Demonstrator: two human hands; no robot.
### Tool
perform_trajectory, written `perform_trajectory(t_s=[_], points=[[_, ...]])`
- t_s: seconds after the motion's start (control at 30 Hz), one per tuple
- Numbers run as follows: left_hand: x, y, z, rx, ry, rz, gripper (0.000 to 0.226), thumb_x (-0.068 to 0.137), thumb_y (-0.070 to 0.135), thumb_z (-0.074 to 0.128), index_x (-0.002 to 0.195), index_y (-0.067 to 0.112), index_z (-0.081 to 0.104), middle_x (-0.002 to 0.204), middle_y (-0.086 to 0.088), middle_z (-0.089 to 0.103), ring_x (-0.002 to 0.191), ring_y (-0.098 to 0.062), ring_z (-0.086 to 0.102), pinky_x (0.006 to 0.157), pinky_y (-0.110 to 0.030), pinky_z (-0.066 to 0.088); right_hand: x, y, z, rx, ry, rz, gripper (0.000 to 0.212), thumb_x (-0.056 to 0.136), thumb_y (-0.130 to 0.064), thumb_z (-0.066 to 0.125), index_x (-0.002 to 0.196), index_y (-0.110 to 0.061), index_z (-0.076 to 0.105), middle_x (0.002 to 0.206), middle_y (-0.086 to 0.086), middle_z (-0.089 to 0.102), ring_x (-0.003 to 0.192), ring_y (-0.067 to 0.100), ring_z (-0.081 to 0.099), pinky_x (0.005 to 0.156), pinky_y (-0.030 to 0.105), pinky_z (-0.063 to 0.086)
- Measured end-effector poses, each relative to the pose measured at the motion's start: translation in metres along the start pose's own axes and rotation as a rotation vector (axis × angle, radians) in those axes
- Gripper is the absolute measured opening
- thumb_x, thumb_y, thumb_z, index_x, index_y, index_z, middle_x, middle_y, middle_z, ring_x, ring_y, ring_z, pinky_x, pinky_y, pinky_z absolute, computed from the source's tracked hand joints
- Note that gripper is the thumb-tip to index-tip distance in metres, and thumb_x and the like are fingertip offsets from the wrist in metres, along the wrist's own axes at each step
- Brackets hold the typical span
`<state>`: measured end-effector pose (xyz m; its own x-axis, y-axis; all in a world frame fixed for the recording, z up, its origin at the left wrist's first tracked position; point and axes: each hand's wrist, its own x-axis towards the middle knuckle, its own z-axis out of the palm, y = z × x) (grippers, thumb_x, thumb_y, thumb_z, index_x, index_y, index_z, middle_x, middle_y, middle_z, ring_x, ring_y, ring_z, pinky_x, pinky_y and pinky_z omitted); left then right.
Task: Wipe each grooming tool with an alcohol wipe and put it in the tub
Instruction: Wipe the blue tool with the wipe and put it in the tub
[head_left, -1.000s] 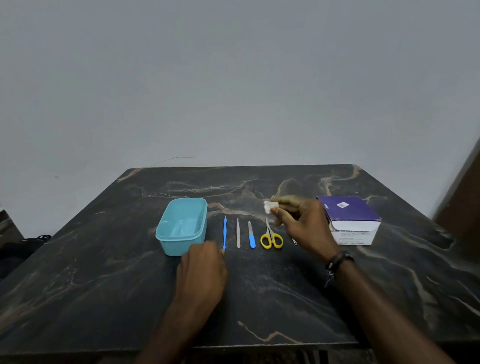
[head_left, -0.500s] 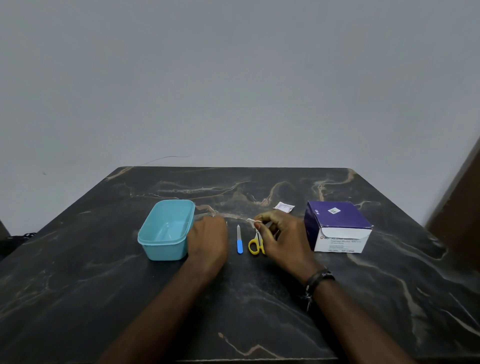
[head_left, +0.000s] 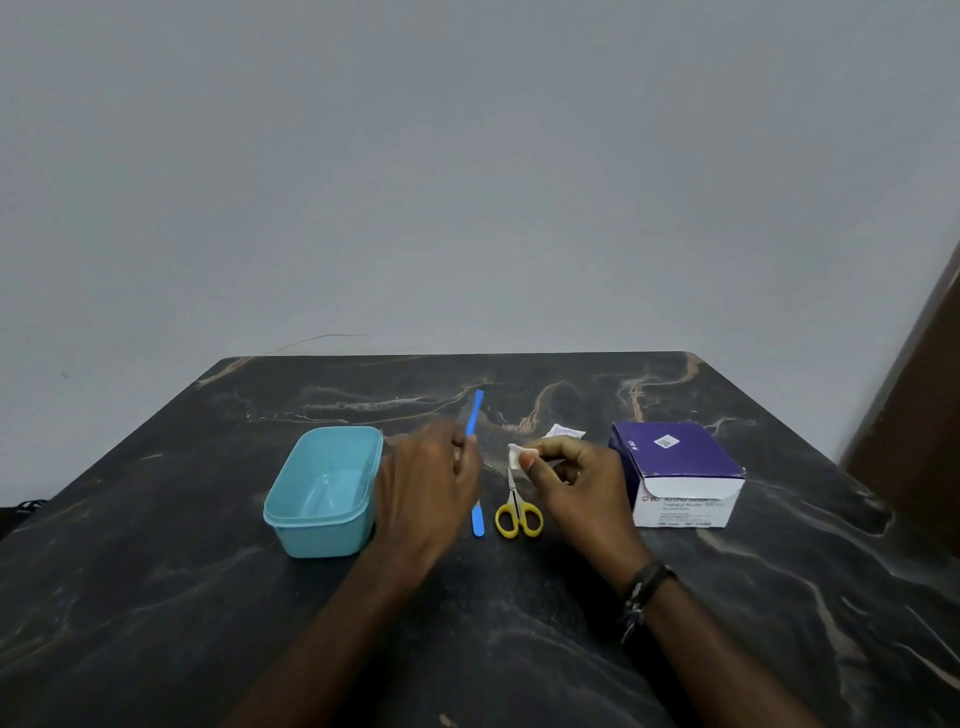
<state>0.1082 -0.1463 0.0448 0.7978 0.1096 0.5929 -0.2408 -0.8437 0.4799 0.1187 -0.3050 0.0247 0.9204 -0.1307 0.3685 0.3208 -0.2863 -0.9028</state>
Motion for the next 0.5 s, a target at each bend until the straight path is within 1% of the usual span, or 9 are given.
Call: perform_trajectory(t_s=[0.03,0.1,0.17,0.23,0.33,0.43,0.5], points=[[-0.003,-0.001,0.003,-0.143,-0.026,0.04,0.02,0.092,0.029,0.055,0.075,0.019,0.058,0.069,0.006,0.057,0.062,-0.011,0.053,0.056,-0.026,0.04,0.0,-0.001,0.0,0.073,-0.002,0.043,0.007,0.084,-0.015,0.073,0.078,-0.019,0.074,0.067,-0.001,0.072,0.061,0.007,0.066,0.056,0.025,0.055],[-0.009,0.001,0.007,-0.388,-0.143,0.065,0.017,0.091,0.025,0.061,0.075,0.02,0.061,0.07,0.007,0.062,0.062,-0.006,0.058,0.055,-0.019,0.044,0.0,-0.006,-0.001,0.223,-0.016,0.116,0.003,0.085,-0.011,0.072,0.082,-0.012,0.074,0.07,0.001,0.074,0.061,0.009,0.066,0.05,0.017,0.049],[-0.012,0.005,0.008,-0.547,-0.276,0.022,0.016,0.093,0.022,0.061,0.079,0.015,0.066,0.068,0.004,0.067,0.053,0.0,0.059,0.051,-0.016,0.045,0.0,-0.011,-0.001,0.377,-0.034,0.192,0.005,0.087,-0.007,0.069,0.088,-0.003,0.073,0.067,0.003,0.073,0.053,0.008,0.064,0.042,0.011,0.042],[-0.015,0.008,0.011,-0.666,-0.358,-0.035,0.015,0.094,0.018,0.06,0.084,0.008,0.066,0.069,-0.002,0.071,0.049,0.001,0.058,0.047,-0.017,0.047,0.001,-0.013,-0.002,0.431,-0.031,0.246,0.007,0.088,-0.006,0.067,0.09,-0.002,0.072,0.06,-0.001,0.069,0.048,0.006,0.058,0.039,0.012,0.038],[-0.017,0.006,0.014,-0.723,-0.37,-0.052,0.015,0.093,0.017,0.06,0.085,0.006,0.066,0.069,-0.004,0.072,0.049,-0.001,0.059,0.046,-0.019,0.047,0.002,-0.013,-0.004,0.514,-0.025,0.294,0.007,0.087,-0.007,0.067,0.088,-0.006,0.074,0.06,-0.002,0.066,0.047,0.005,0.054,0.04,0.014,0.037],[-0.016,0.005,0.014,-0.723,-0.37,-0.06,0.015,0.093,0.018,0.06,0.084,0.008,0.066,0.07,-0.004,0.073,0.045,0.002,0.057,0.046,-0.014,0.042,0.004,-0.016,-0.007,0.6,-0.017,0.334,0.009,0.086,-0.009,0.067,0.092,-0.007,0.074,0.064,-0.001,0.066,0.049,0.004,0.053,0.043,0.014,0.036],[-0.016,0.004,0.014,-0.715,-0.373,-0.062,0.014,0.094,0.019,0.06,0.084,0.01,0.066,0.072,-0.004,0.073,0.044,0.003,0.056,0.046,-0.013,0.041,0.005,-0.018,-0.009,0.623,-0.015,0.343,0.011,0.086,-0.009,0.066,0.094,-0.007,0.073,0.07,-0.001,0.069,0.05,0.005,0.053,0.048,0.016,0.036]])
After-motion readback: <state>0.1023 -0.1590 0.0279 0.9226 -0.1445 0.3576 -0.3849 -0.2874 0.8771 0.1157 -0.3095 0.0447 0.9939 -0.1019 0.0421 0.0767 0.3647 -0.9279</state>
